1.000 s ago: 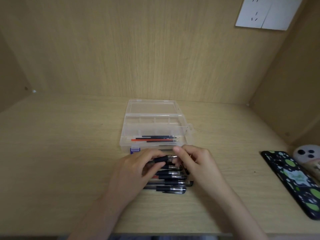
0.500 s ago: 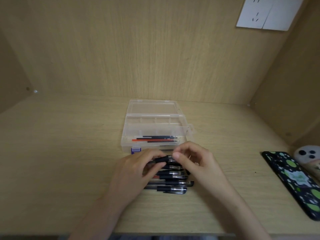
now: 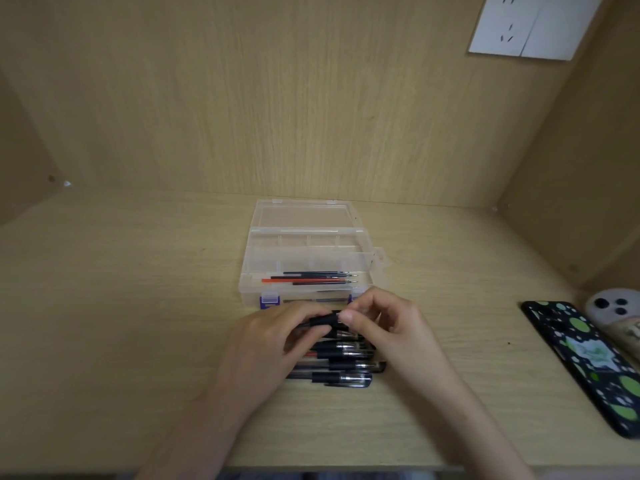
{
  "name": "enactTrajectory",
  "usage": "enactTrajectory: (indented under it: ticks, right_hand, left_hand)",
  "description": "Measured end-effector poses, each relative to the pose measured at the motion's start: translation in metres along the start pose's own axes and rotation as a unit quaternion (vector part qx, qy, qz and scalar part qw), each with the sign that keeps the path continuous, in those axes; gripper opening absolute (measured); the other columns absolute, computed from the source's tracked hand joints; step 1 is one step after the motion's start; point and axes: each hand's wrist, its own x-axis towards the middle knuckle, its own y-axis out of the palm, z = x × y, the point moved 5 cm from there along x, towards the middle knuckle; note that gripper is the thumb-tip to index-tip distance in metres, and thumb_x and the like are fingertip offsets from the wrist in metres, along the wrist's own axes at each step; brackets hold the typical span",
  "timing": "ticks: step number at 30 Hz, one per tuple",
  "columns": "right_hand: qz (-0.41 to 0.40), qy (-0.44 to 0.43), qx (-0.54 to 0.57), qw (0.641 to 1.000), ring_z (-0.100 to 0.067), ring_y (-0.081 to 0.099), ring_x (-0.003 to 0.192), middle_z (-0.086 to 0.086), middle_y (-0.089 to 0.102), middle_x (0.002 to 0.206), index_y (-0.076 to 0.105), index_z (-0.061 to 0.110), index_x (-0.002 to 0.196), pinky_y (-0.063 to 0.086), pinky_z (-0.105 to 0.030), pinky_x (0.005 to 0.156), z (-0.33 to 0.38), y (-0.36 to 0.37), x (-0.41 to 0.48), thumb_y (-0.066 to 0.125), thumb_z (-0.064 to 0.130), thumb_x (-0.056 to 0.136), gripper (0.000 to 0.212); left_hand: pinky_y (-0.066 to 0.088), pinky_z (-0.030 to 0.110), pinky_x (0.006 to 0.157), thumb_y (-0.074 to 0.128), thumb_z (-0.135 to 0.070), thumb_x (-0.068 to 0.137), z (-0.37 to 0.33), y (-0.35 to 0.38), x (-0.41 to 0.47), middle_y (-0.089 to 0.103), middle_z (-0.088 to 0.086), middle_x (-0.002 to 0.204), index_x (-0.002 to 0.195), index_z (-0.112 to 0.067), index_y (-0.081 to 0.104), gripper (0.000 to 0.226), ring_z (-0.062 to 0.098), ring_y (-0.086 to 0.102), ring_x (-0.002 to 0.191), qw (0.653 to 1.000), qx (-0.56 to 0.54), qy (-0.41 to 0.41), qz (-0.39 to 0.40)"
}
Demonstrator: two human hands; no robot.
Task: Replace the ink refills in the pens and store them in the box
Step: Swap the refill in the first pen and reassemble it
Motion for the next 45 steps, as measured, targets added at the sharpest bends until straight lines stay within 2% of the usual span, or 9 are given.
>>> enactTrajectory:
  ticks: [6, 12, 16, 20, 24, 27, 30, 40, 45]
  right_hand:
    - [-0.008, -0.012, -0.014, 1.0, -0.002, 0.051, 0.062, 0.008, 0.062, 0.066, 0.065, 0.021, 0.076, 0.039, -0.016, 0.059, 0.004, -0.005, -0.003, 0.062, 0.04, 0.086, 0.021]
    - [-0.076, -0.012, -0.284, 0.956, 0.0, 0.046, 0.075, 0.016, 0.056, 0.072, 0.062, 0.033, 0.08, 0.034, -0.016, 0.065, -0.008, -0.034, -0.008, 0.069, 0.036, 0.079, 0.008]
    - [-0.036, 0.012, -0.34, 0.94, -0.005, 0.044, 0.086, 0.015, 0.054, 0.079, 0.065, 0.029, 0.087, 0.036, -0.019, 0.072, -0.019, -0.025, -0.012, 0.069, 0.043, 0.077, 0.018]
    - [-0.036, -0.001, -0.363, 0.931, -0.007, 0.044, 0.081, 0.013, 0.056, 0.08, 0.065, 0.028, 0.082, 0.036, -0.022, 0.069, -0.019, -0.022, -0.012, 0.072, 0.034, 0.077, 0.011]
    - [-0.097, 0.034, -0.197, 0.975, -0.001, 0.051, 0.059, 0.009, 0.063, 0.069, 0.063, 0.029, 0.077, 0.037, -0.016, 0.054, -0.017, -0.035, -0.014, 0.074, 0.023, 0.078, 0.012]
    - [-0.077, 0.021, -0.072, 0.994, -0.001, 0.053, 0.06, 0.005, 0.068, 0.075, 0.067, 0.034, 0.08, 0.041, -0.014, 0.059, -0.001, -0.038, -0.013, 0.075, 0.015, 0.077, 0.02]
    - [-0.03, -0.016, -0.051, 0.998, -0.004, 0.056, 0.065, 0.01, 0.071, 0.081, 0.071, 0.03, 0.082, 0.043, -0.013, 0.064, 0.015, -0.031, -0.014, 0.073, 0.013, 0.078, 0.017]
    - [-0.069, -0.021, -0.019, 0.997, 0.0, 0.051, 0.061, 0.007, 0.07, 0.08, 0.07, 0.033, 0.084, 0.04, -0.014, 0.061, 0.013, -0.032, -0.012, 0.071, 0.014, 0.079, 0.02]
    - [-0.032, -0.021, -0.021, 0.999, 0.0, 0.053, 0.063, 0.014, 0.069, 0.079, 0.072, 0.031, 0.083, 0.04, -0.011, 0.063, 0.015, -0.019, -0.009, 0.073, 0.012, 0.077, 0.02]
  left_hand:
    - [0.051, 0.023, 0.068, 0.049, -0.046, 0.089, 0.001, 0.001, 0.0, 0.067, -0.02, 0.097, 0.106, -0.03, 0.064, 0.028, -0.006, 0.062, 0.084, 1.0, -0.01, -0.003, 0.0]
    - [0.053, 0.018, 0.069, 0.051, -0.044, 0.088, 0.004, -0.002, 0.0, 0.064, -0.023, 0.095, 0.108, -0.03, 0.062, 0.026, -0.008, 0.06, 0.087, 0.999, -0.037, -0.019, -0.021]
    - [0.049, 0.011, 0.071, 0.05, -0.04, 0.089, 0.001, -0.003, 0.0, 0.062, -0.023, 0.096, 0.109, -0.03, 0.059, 0.024, -0.009, 0.058, 0.089, 0.999, -0.031, -0.014, -0.022]
    - [0.048, 0.01, 0.077, 0.051, -0.039, 0.088, 0.002, -0.005, -0.001, 0.062, -0.023, 0.097, 0.109, -0.029, 0.06, 0.025, -0.01, 0.057, 0.092, 0.998, -0.043, -0.024, -0.036]
    - [0.05, 0.02, 0.075, 0.049, -0.04, 0.09, 0.002, -0.005, 0.0, 0.064, -0.018, 0.097, 0.107, -0.024, 0.064, 0.027, -0.005, 0.058, 0.089, 0.999, -0.037, -0.01, -0.03]
    - [0.052, 0.027, 0.069, 0.051, -0.04, 0.091, 0.001, -0.006, 0.002, 0.065, -0.018, 0.096, 0.107, -0.025, 0.065, 0.026, -0.003, 0.06, 0.086, 0.999, -0.025, 0.008, -0.034]
    - [0.053, 0.029, 0.063, 0.053, -0.039, 0.09, 0.001, -0.008, 0.001, 0.065, -0.017, 0.095, 0.108, -0.026, 0.067, 0.026, -0.001, 0.061, 0.08, 0.998, -0.032, 0.015, -0.043]
    - [0.052, 0.026, 0.06, 0.054, -0.038, 0.09, -0.001, -0.009, 0.002, 0.065, -0.018, 0.093, 0.108, -0.026, 0.067, 0.025, -0.004, 0.059, 0.075, 0.998, -0.03, 0.018, -0.044]
    - [0.052, 0.025, 0.065, 0.053, -0.037, 0.091, -0.004, -0.006, 0.002, 0.066, -0.016, 0.094, 0.108, -0.026, 0.068, 0.026, -0.002, 0.061, 0.081, 0.999, -0.022, 0.027, -0.027]
